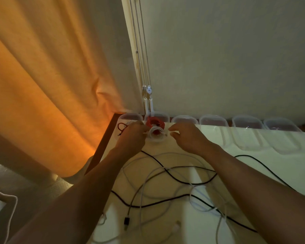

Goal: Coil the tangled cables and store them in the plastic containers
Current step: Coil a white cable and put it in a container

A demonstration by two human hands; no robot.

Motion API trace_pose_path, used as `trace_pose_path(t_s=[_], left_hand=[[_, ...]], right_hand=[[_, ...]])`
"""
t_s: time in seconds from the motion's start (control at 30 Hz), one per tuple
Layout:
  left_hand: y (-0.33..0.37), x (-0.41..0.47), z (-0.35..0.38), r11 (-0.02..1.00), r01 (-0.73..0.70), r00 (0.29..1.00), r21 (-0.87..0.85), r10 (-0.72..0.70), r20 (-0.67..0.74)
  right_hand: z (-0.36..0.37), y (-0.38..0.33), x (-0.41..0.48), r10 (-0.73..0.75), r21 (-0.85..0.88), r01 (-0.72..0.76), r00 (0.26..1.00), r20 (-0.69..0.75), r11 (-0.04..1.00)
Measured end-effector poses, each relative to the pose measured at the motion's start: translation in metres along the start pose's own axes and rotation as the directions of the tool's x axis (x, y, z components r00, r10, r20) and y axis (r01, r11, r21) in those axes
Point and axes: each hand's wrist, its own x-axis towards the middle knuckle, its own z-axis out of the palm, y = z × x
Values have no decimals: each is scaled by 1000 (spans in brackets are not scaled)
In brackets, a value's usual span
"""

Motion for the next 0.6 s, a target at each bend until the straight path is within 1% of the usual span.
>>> trace_pose_path(t_s=[0.07, 0.17, 0.23, 0.3, 0.37, 0.43, 0.5, 0.6], left_hand=[[9, -21, -5, 999, -1, 1000, -42, 1, 1], [23, -56, -5, 994, 34, 998, -104, -29, 48], [29, -81, -1, 992, 86, 993, -90, -78, 94], [33, -102, 6, 986, 161, 978, -41, -154, 138], [34, -117, 13, 968, 253, 950, 5, -249, 187], [36, -128, 19, 949, 309, 921, 59, -314, 232], [38, -136, 22, 941, 330, 911, 78, -339, 235], [48, -145, 18, 941, 337, 919, -21, -324, 224]], right_hand=[[-7, -2, -20, 13, 26, -13, 1000, -1, 1000], [-12, -4, -54, 20, 14, -21, 999, 35, 1000], [-12, -6, -79, 43, -11, -42, 997, 71, 999], [-10, -7, -106, 69, -3, -69, 993, 98, 998], [-6, -7, -130, 86, 5, -87, 989, 123, 996], [-2, -8, -151, 92, -6, -92, 987, 134, 996], [0, -11, -166, 80, -4, -80, 987, 139, 997], [1, -17, -181, 40, 23, -43, 994, 100, 999]])
